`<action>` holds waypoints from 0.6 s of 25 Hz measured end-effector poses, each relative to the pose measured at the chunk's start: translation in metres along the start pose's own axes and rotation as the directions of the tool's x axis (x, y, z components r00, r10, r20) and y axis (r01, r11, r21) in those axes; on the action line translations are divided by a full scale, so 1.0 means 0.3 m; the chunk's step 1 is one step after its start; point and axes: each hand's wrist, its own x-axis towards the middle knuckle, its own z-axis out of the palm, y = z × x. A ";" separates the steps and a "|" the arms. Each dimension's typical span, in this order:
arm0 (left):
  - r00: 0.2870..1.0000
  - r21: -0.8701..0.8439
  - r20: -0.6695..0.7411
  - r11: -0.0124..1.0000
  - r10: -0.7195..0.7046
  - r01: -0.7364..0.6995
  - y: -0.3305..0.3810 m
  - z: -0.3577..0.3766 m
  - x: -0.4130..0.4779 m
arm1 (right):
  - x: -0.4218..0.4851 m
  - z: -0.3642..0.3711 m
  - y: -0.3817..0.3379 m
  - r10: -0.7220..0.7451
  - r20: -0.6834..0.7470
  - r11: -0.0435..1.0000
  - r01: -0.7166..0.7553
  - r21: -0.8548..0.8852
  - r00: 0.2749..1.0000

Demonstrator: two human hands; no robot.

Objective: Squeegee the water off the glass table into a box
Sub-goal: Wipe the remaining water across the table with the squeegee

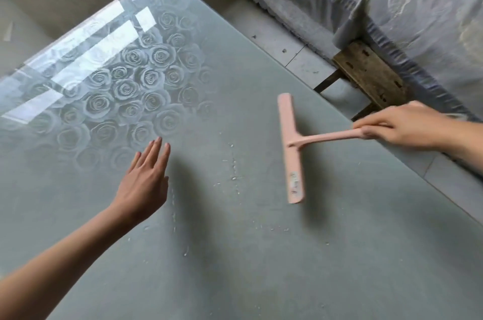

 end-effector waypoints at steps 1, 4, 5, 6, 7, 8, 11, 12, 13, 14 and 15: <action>0.998 0.025 0.014 0.998 -0.053 0.053 -0.034 -0.001 -0.024 | -0.018 -0.008 0.018 0.033 -0.004 0.998 -0.033 -0.061 0.999; 0.992 0.056 -0.002 0.990 -0.130 0.130 -0.113 -0.009 -0.067 | 0.017 0.053 -0.162 -0.015 0.014 0.997 0.016 -0.070 1.000; 0.989 0.065 -0.007 0.987 -0.149 0.149 -0.135 -0.010 -0.082 | 0.055 0.095 -0.279 -0.074 0.038 0.996 0.076 -0.048 0.997; 0.987 0.077 -0.006 0.984 -0.161 0.161 -0.152 -0.010 -0.095 | 0.083 0.128 -0.397 -0.157 0.042 0.987 0.158 -0.023 0.987; 0.985 0.091 0.003 0.981 -0.173 0.172 -0.165 -0.009 -0.102 | 0.103 0.147 -0.491 -0.237 0.023 0.971 0.237 -0.010 0.971; 0.982 0.107 0.016 0.977 -0.188 0.186 -0.181 -0.010 -0.111 | 0.114 0.145 -0.550 -0.295 -0.005 0.955 0.294 -0.020 0.956; 0.973 0.130 0.044 0.967 -0.228 0.220 -0.235 -0.025 -0.150 | 0.112 0.040 -0.447 -0.254 -0.054 0.966 0.251 -0.062 0.966; 0.971 0.128 0.046 0.966 -0.234 0.226 -0.252 -0.030 -0.167 | 0.098 -0.002 -0.372 -0.191 -0.031 0.977 0.187 -0.103 0.981; 0.969 0.125 0.049 0.964 -0.243 0.236 -0.267 -0.033 -0.182 | 0.079 -0.038 -0.302 -0.138 -0.009 0.974 0.135 -0.181 0.990; 0.966 0.125 0.054 0.962 -0.253 0.245 -0.281 -0.034 -0.194 | 0.062 -0.063 -0.261 -0.100 -0.010 0.963 0.095 -0.252 0.995; 0.964 0.128 0.056 0.960 -0.259 0.250 -0.294 -0.035 -0.201 | 0.056 -0.070 -0.259 -0.078 -0.027 0.956 0.067 -0.286 0.997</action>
